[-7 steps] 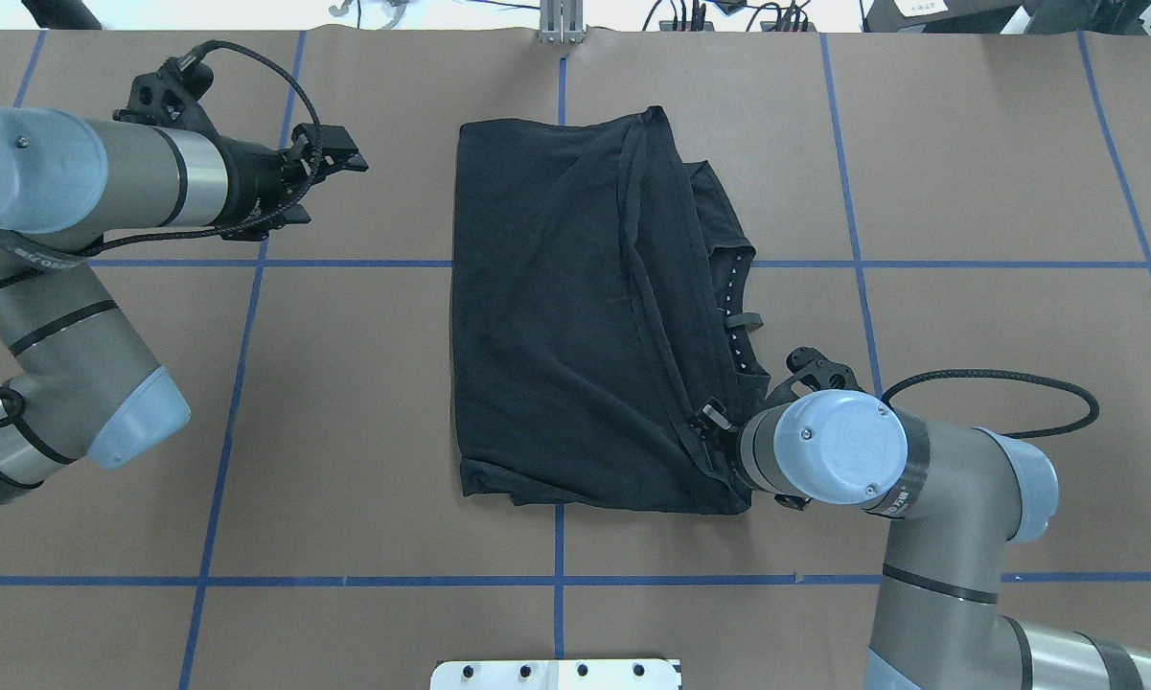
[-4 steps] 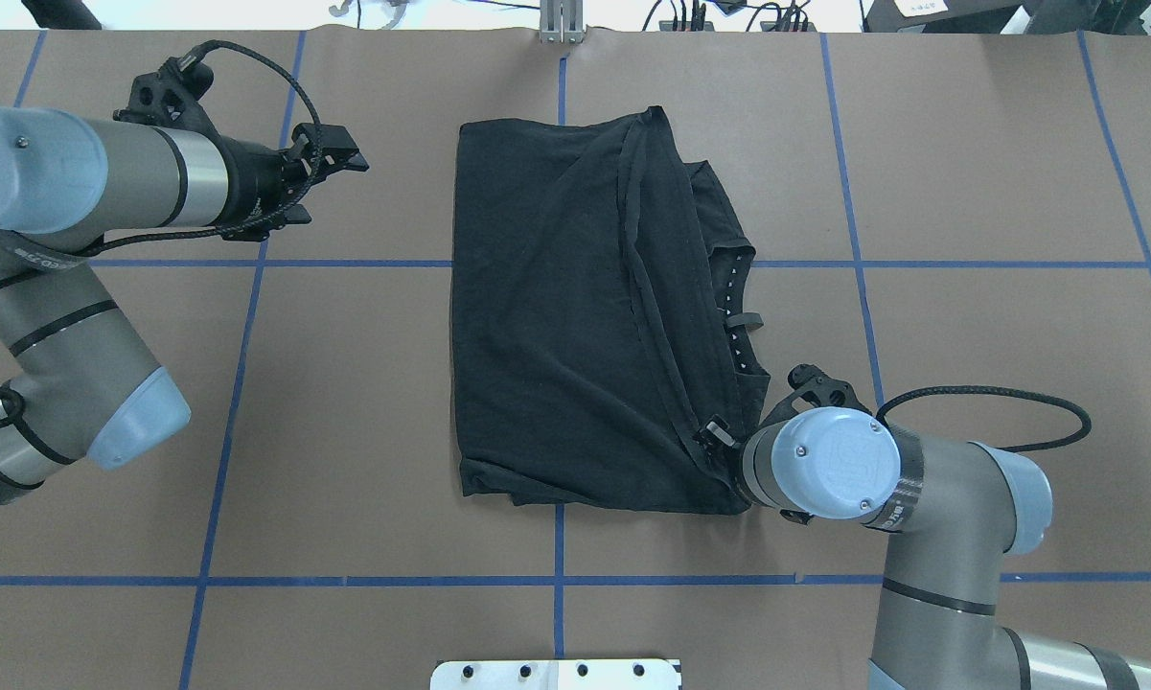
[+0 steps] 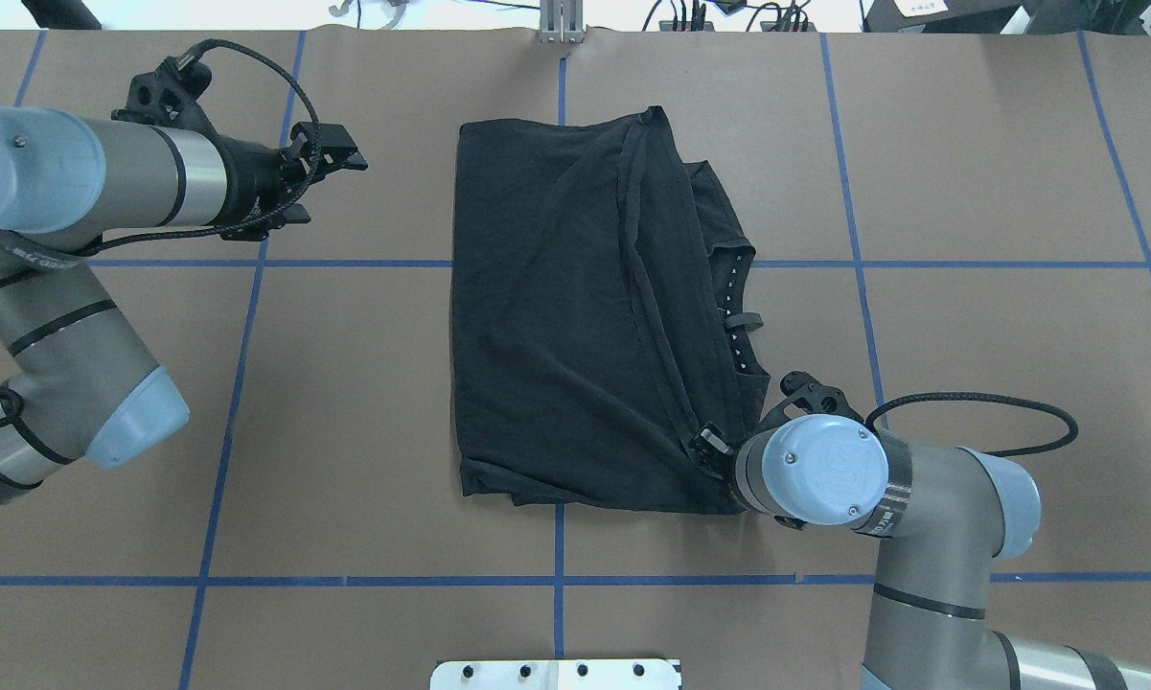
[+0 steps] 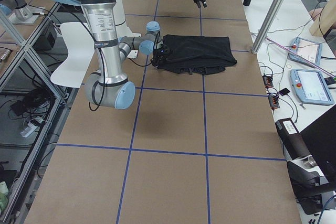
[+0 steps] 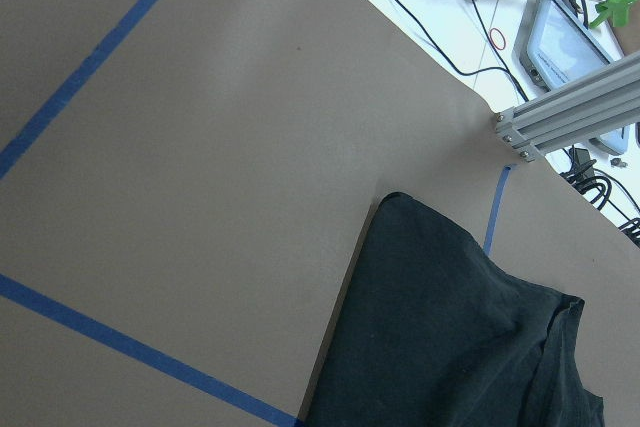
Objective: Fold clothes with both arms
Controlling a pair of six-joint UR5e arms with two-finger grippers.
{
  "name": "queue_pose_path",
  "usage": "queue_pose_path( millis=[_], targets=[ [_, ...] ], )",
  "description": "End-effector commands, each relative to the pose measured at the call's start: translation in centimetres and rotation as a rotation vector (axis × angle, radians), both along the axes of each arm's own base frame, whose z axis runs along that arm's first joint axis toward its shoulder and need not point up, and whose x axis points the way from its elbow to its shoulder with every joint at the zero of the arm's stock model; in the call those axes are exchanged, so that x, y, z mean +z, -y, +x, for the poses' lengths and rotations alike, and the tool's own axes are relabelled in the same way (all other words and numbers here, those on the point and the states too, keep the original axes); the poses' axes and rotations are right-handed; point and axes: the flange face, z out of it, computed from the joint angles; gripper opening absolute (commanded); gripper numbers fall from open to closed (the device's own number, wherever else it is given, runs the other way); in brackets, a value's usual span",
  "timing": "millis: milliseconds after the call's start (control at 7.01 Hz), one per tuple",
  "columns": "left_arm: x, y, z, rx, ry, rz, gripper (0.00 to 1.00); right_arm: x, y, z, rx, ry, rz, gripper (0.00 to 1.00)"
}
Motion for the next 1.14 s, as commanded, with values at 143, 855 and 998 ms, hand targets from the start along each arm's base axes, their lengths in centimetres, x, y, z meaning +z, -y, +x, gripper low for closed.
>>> queue_pose_path(
  millis=[143, 855, 998],
  targets=[
    [0.08, 0.03, 0.02, 0.0, 0.001, -0.002, 1.0, 0.42, 0.27, -0.19, 0.008, -0.013, 0.009, 0.72],
    [-0.01, 0.0, -0.02, 0.0, -0.001, 0.001, 1.0, 0.98, 0.35, -0.45, 0.005, -0.025, 0.009, 0.0],
    [0.08, -0.02, -0.03, 0.0, 0.0, -0.001, 1.0, 0.61, 0.41, -0.3, 0.007, -0.018, 0.012, 0.0]
  ],
)
